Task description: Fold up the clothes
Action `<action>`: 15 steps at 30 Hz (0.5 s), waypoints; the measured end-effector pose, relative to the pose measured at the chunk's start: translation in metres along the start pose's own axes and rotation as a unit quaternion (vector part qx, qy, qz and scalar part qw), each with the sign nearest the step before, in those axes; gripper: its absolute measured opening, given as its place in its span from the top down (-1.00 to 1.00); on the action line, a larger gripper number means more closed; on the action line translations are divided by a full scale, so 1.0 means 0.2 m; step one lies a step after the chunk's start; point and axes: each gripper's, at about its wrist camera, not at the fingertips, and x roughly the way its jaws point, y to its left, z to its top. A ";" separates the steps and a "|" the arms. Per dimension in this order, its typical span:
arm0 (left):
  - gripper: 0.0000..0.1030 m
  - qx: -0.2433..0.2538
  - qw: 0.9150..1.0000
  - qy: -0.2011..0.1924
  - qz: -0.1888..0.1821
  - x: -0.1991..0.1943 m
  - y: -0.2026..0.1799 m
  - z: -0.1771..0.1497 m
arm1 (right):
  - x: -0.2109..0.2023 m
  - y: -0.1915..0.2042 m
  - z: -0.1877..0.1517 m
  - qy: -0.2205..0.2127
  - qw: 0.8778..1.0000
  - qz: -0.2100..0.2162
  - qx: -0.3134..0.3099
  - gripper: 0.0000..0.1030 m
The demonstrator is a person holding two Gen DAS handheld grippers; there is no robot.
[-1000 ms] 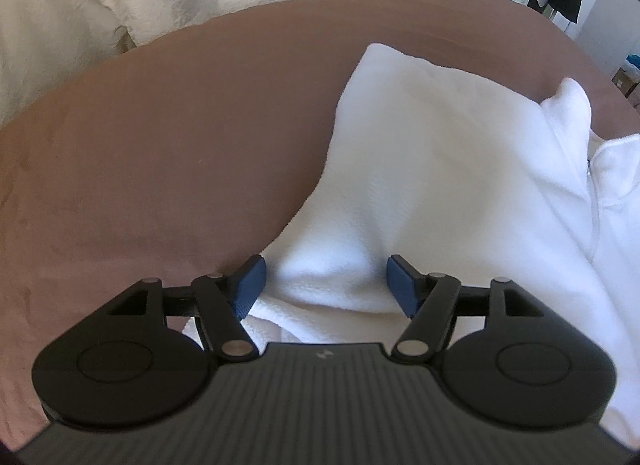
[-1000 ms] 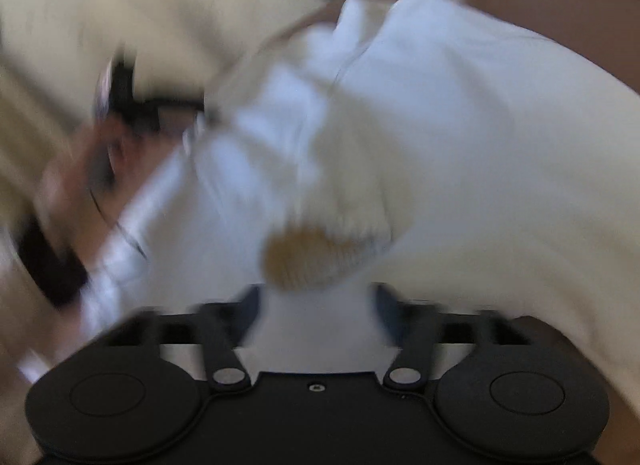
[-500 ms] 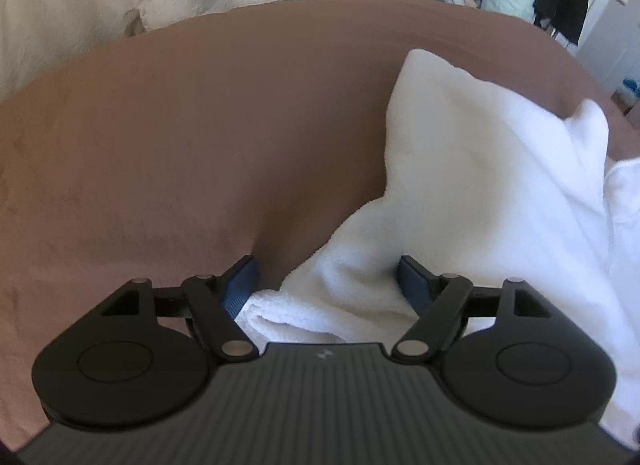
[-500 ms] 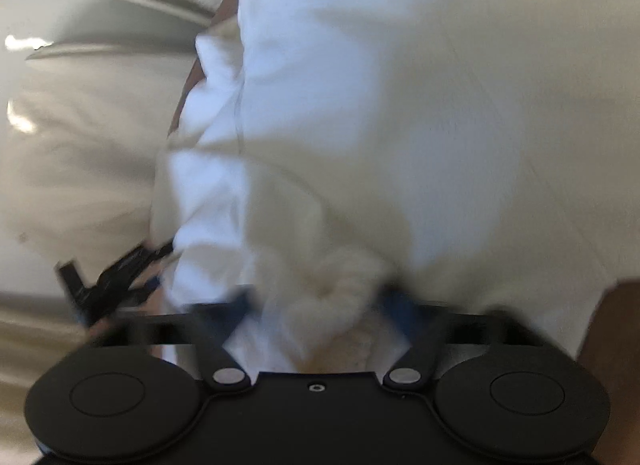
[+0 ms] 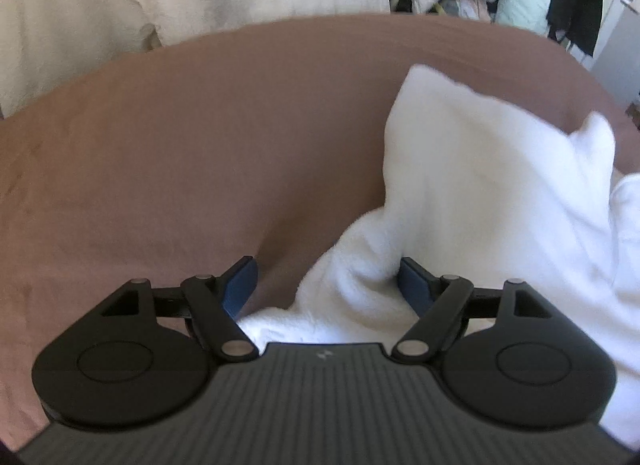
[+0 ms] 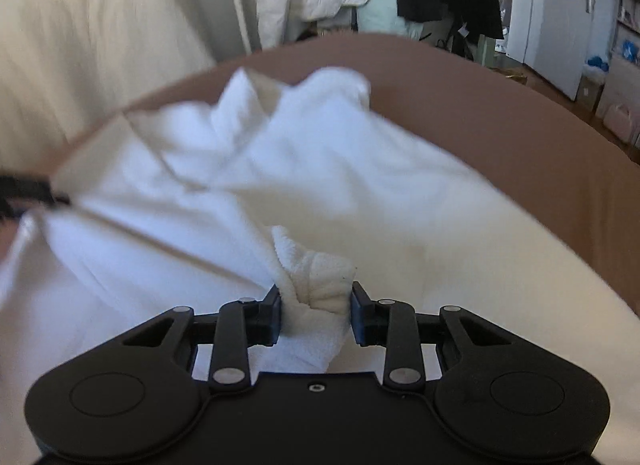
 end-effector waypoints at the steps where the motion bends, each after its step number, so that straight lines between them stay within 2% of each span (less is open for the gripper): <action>1: -0.48 0.005 1.000 -0.015 0.005 -0.03 0.00 0.00 | -0.01 -0.01 0.00 -0.005 1.000 -0.001 0.004 0.29; 4: -0.48 0.033 0.998 -0.050 0.002 -0.08 -0.02 0.00 | -0.10 0.00 0.05 -0.041 0.999 -0.013 0.014 0.27; 5: -0.48 0.042 0.998 -0.052 -0.005 -0.09 -0.02 -0.01 | -0.13 -0.03 0.02 -0.043 0.998 -0.036 0.004 0.21; 7: -0.47 0.064 0.998 -0.016 -0.014 -0.04 -0.04 -0.01 | -0.06 -0.07 0.01 -0.005 0.991 -0.135 -0.004 -0.37; 8: -0.47 0.072 0.997 0.001 -0.007 -0.02 -0.05 -0.02 | -0.03 -0.11 -0.01 0.013 0.990 -0.142 0.014 -0.46; 9: -0.48 0.070 0.997 0.009 0.006 0.00 -0.05 -0.03 | 0.01 -0.16 -0.02 0.030 0.989 -0.143 0.035 -0.44; 12: -0.48 0.054 0.998 0.013 0.007 0.01 -0.03 -0.02 | -0.02 -0.26 -0.09 0.007 0.989 -0.093 0.113 -0.44; 15: -0.45 0.060 0.998 -0.005 0.019 -0.05 -0.05 -0.01 | -0.11 -0.26 -0.16 -0.019 0.992 -0.066 0.109 -0.44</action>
